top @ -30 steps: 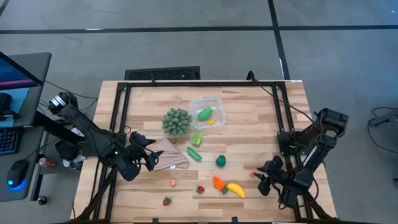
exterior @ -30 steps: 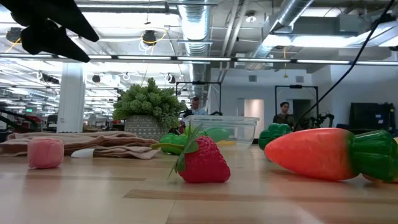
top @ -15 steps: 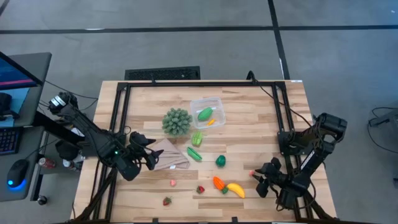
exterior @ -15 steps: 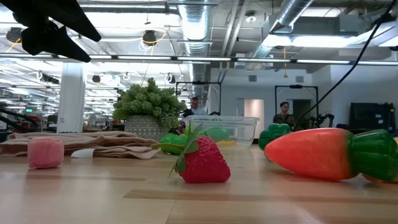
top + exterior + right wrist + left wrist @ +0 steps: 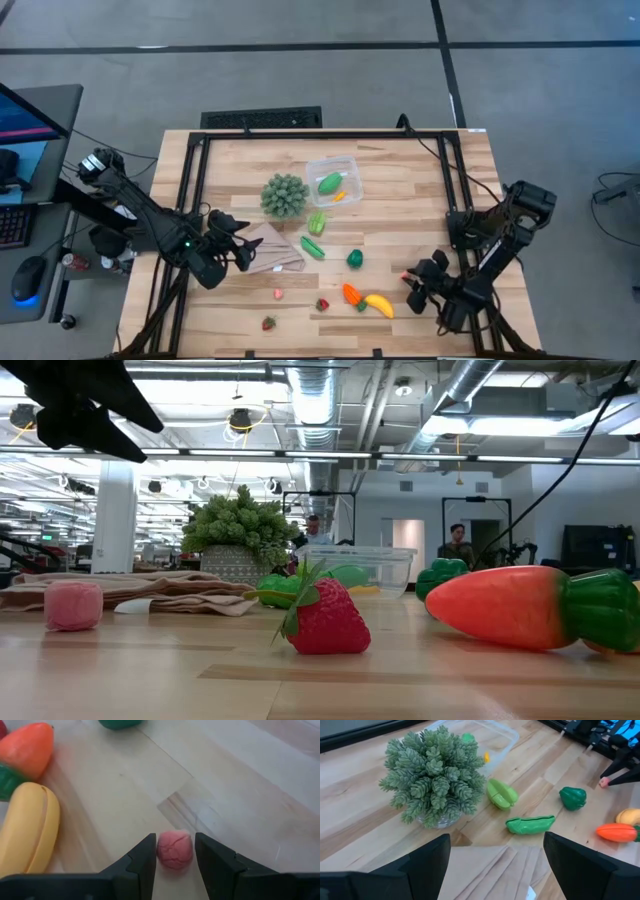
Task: Pick and placing Produce into tupperware
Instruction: Put the right pink peach into the transparent bin
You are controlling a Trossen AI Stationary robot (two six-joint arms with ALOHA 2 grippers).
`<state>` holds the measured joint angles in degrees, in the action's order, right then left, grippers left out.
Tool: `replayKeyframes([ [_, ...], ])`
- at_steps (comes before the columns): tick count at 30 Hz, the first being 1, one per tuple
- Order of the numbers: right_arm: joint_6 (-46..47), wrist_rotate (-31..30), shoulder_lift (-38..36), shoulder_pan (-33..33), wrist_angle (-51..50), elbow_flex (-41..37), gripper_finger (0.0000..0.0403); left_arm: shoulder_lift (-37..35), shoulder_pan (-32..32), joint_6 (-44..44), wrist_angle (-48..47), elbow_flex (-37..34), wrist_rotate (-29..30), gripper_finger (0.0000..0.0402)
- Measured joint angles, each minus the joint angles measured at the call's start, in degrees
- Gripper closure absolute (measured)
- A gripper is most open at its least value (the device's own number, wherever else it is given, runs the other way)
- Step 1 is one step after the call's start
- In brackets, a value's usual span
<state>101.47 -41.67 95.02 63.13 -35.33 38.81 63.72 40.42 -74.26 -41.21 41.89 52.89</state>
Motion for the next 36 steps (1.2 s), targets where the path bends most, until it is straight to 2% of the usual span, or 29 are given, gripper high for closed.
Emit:
replayKeyframes([
  [14, 0.00, 1.09, -0.02, -1.37, 0.02, 0.00, 0.0310, 0.00, -0.02, 0.04, -1.65, 0.00, -0.01, 0.0091],
  [22, 0.06, 0.92, -0.04, -1.48, 0.04, 0.00, 0.0315, 0.00, -0.01, 0.04, -1.70, 0.00, -0.01, 0.0091],
  [36, 0.09, -4.81, -1.20, -4.80, 0.62, -0.02, 0.0316, 0.00, -0.01, 0.02, -1.82, 0.00, -0.01, 0.0091],
])
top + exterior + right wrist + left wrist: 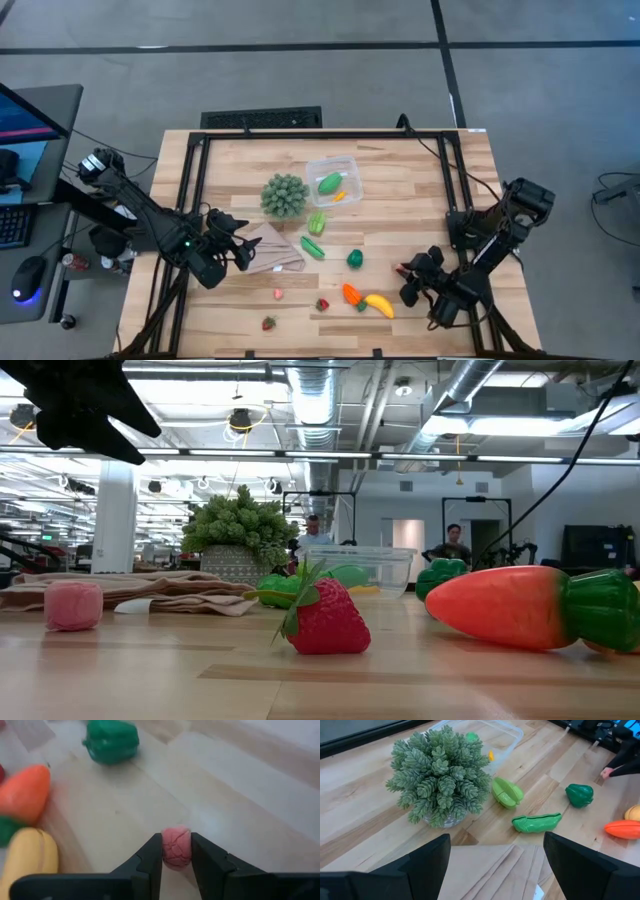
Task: Pick and placing Produce into tupperware
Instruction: Put the right pink peach into the transparent bin
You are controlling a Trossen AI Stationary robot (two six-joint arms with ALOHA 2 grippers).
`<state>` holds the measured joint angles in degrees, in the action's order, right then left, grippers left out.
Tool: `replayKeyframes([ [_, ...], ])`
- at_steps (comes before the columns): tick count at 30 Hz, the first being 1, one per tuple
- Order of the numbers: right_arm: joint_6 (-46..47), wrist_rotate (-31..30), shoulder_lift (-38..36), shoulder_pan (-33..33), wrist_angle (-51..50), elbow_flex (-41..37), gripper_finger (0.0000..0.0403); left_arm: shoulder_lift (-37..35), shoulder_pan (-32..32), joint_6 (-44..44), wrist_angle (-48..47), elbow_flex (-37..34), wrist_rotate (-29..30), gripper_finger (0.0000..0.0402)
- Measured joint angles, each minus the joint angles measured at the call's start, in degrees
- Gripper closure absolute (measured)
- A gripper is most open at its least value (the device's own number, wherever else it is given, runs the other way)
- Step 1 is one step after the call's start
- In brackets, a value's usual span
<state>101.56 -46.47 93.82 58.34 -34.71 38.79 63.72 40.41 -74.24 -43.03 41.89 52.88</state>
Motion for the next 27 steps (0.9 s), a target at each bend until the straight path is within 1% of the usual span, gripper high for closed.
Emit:
replayKeyframes([
  [7, -0.11, -7.12, -4.89, -2.69, -3.38, 0.00, 0.0316, 0.00, 0.01, 0.03, -0.02, 0.00, 0.00, 0.0091],
  [9, -1.60, -9.21, -6.85, -3.60, -4.12, 0.00, 0.0316, 0.00, -0.01, 0.30, -0.02, 0.00, 0.00, 0.0091],
  [20, -18.89, -15.23, -17.34, -12.35, -3.60, 0.00, 0.0316, -0.02, -0.01, 1.77, -0.17, 0.00, 0.43, 0.0091],
  [27, -30.22, -15.77, -21.81, -19.62, -1.55, 0.00, 0.0316, -0.02, 0.00, 2.69, -0.17, 0.00, 0.50, 0.0091],
])
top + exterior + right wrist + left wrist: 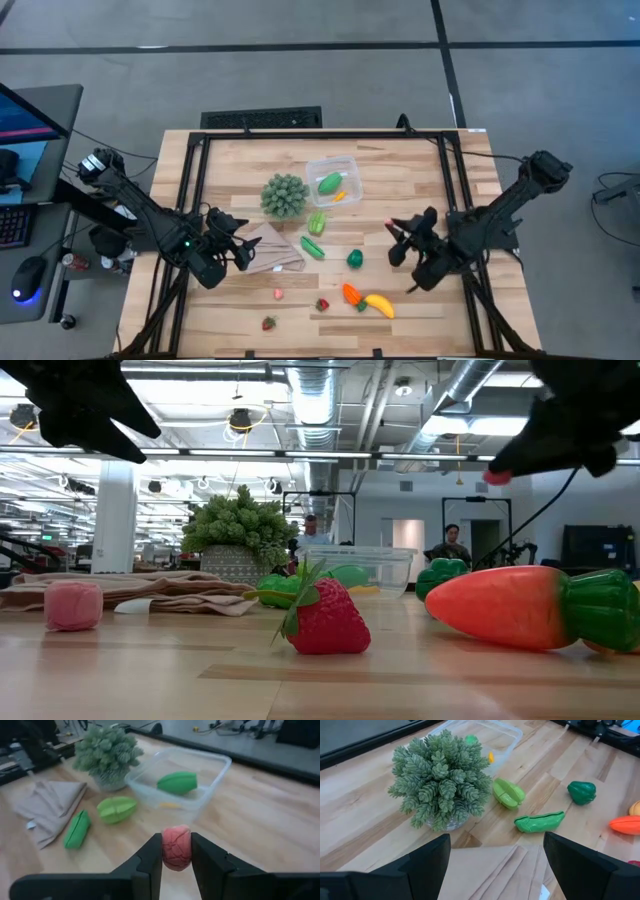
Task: Pick and placing Produce into tupperware
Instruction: Put the right pink peach into the transparent bin
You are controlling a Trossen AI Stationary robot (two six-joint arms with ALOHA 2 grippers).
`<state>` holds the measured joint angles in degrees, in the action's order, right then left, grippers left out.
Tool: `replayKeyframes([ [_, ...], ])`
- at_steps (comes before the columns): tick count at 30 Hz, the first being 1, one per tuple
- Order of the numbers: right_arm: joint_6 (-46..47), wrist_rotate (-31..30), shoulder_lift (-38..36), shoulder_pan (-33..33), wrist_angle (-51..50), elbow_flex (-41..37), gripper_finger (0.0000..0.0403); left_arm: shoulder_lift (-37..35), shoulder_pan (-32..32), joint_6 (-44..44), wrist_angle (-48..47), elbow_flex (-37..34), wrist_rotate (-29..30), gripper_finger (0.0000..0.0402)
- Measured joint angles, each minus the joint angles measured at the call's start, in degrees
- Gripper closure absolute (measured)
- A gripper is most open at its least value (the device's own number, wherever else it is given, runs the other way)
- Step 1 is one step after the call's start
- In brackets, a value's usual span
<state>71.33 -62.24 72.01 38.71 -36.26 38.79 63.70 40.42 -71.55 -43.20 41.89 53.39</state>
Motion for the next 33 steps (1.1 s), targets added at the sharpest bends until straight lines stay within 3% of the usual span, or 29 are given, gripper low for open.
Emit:
replayKeyframes([
  [10, -22.44, 3.45, -2.68, -11.06, 13.08, 0.00, 0.0316, 0.00, -0.01, 0.02, 0.00, 0.00, 2.33, 0.0091],
  [21, -40.95, 19.19, -2.28, -24.71, 27.21, 0.00, 0.0316, 0.00, -0.01, 0.44, 0.00, 0.00, 2.97, 0.0091],
  [33, -51.03, 38.29, -2.28, -41.87, 30.21, 0.00, 0.0316, 0.00, -0.01, 0.46, 0.04, 0.00, 3.96, 0.0091],
])
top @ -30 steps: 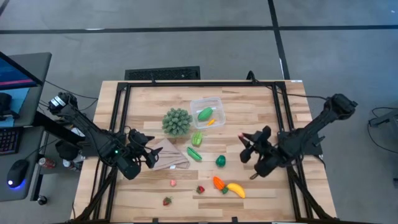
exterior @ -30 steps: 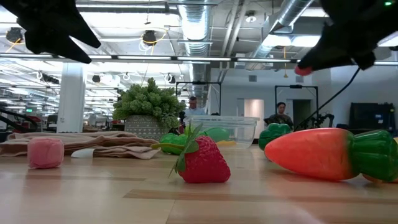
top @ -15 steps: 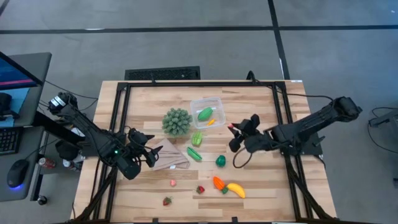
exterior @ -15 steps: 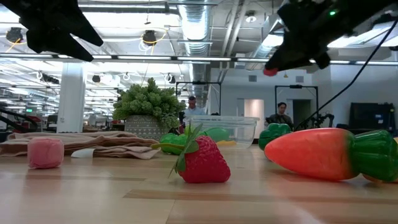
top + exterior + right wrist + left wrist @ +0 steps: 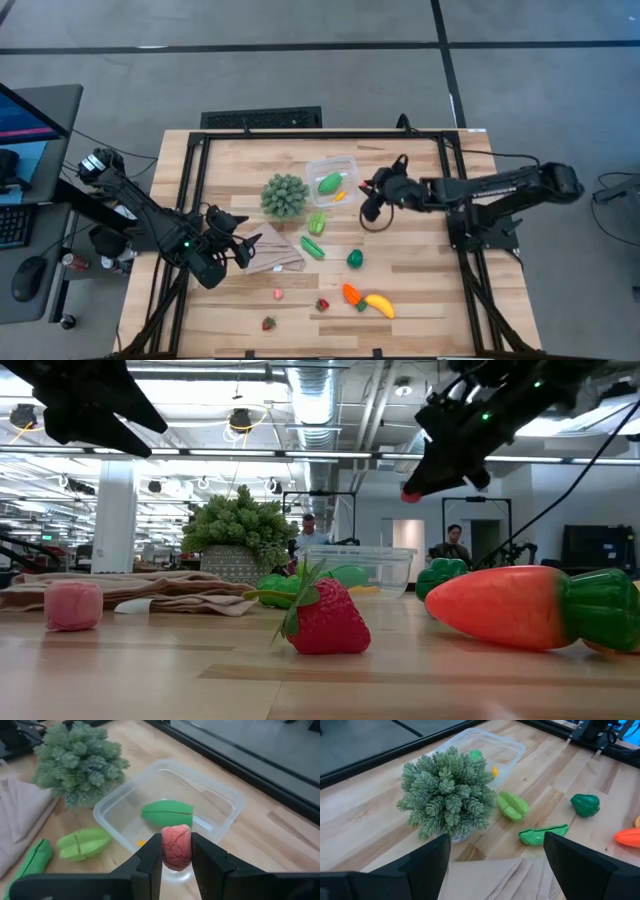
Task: Pick and placing Produce into tupperware
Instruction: Put the right pink peach into the transparent bin
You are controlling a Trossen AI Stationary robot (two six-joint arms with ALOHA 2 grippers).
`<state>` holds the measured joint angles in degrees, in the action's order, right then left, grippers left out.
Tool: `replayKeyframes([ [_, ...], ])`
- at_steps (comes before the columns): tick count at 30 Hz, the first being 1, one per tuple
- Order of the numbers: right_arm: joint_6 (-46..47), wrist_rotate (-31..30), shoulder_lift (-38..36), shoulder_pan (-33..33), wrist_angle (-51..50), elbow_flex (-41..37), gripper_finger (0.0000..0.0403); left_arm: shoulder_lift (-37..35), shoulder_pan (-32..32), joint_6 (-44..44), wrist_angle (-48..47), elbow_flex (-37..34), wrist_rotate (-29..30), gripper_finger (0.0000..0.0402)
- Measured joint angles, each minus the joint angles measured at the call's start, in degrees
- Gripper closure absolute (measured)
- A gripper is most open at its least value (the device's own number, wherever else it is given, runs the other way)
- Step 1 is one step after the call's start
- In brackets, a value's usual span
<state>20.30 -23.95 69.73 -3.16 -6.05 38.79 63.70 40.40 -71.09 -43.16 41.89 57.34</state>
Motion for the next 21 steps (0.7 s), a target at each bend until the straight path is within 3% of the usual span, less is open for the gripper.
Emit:
replayKeyframes([
  [10, -4.42, 13.21, 0.29, -10.61, 5.41, 0.00, 0.0316, 0.00, 0.00, -0.01, -0.02, 0.00, 0.61, 0.0091],
  [16, -5.36, 23.41, 6.51, -14.16, 8.71, 0.02, 0.0316, 0.00, 0.00, 0.00, -0.02, 0.00, 0.70, 0.0091],
  [21, -5.34, 26.64, 13.21, -14.33, 15.20, 0.00, 0.0316, 0.00, 0.02, -0.02, 0.00, 0.00, 1.00, 0.0091],
])
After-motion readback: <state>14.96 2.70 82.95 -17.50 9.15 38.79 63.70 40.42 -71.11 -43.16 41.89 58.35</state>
